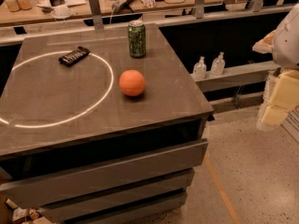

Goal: Move green can near orange

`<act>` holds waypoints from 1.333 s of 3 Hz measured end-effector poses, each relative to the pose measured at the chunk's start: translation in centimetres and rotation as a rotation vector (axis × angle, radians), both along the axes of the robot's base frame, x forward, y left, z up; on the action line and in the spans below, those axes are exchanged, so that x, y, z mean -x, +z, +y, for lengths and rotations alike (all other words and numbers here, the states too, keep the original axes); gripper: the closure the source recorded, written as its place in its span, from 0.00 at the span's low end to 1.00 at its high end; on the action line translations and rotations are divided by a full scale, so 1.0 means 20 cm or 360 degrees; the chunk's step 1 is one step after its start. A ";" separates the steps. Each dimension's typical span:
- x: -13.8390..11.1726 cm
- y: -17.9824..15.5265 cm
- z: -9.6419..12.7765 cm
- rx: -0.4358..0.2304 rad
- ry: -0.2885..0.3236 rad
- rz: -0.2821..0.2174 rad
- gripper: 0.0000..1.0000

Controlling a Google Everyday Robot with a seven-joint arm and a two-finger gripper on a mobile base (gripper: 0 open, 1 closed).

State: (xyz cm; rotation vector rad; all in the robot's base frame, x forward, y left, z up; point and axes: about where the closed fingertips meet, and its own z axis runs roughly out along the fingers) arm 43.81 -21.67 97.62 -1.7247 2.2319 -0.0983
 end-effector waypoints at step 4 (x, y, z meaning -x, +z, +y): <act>-0.79 -0.02 0.11 -0.1107 -0.0004 -0.0362 0.00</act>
Offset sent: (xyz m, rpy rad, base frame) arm 0.0583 -0.0064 -0.0086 0.5296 -0.1554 -0.0748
